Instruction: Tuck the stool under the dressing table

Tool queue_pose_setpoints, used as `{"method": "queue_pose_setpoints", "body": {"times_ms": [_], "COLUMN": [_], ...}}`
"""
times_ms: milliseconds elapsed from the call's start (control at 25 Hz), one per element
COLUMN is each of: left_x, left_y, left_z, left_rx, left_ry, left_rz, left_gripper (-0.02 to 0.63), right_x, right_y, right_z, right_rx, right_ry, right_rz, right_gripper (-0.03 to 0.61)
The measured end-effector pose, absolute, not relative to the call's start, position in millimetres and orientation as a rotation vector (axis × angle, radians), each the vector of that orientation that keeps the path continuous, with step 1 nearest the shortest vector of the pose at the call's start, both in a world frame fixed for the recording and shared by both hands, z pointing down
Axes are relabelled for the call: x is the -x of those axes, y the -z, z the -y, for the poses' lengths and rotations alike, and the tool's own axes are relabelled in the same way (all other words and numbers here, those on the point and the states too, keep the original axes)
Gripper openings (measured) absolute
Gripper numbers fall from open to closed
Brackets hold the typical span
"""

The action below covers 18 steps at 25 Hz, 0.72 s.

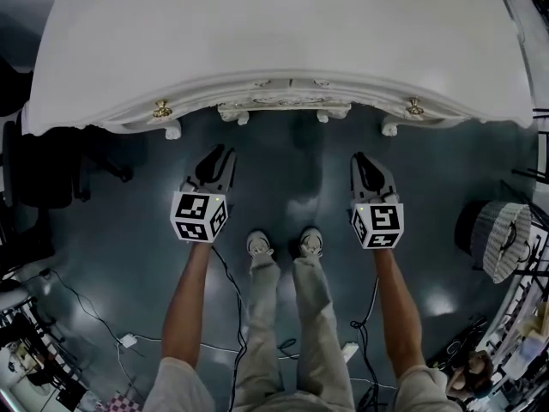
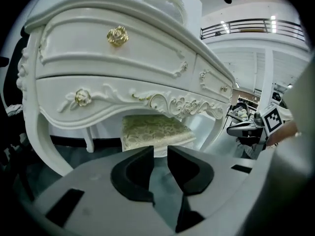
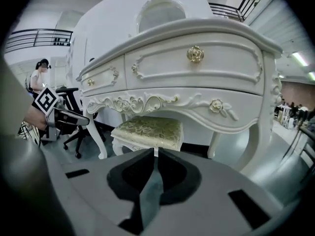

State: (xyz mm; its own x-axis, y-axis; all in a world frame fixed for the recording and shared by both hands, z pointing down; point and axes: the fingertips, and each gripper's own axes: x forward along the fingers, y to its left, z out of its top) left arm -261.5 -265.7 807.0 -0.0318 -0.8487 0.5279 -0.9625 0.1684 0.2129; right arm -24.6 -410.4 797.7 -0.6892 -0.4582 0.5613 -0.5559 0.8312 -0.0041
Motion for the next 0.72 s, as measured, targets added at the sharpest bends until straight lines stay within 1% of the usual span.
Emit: {"method": "queue_pose_setpoints", "body": {"times_ms": [160,360,720], "left_x": [253,241,214], "left_y": [-783,-764,-702], "left_z": [256,238,209], "left_rx": [-1.72,-1.706,-1.698], "left_ry": [-0.264,-0.248,-0.245], "left_rz": [1.918,1.907,1.923], "left_gripper": [0.061,0.031,0.02], "right_x": [21,14,-3], "right_y": [-777,-756,-682], "right_z": [396,380,357], "right_rx": [-0.736,-0.698,-0.684], "right_ry": [-0.232,-0.223,-0.207], "right_rz": [2.465,2.469,2.518], "right_gripper": [0.003,0.002,0.002]}}
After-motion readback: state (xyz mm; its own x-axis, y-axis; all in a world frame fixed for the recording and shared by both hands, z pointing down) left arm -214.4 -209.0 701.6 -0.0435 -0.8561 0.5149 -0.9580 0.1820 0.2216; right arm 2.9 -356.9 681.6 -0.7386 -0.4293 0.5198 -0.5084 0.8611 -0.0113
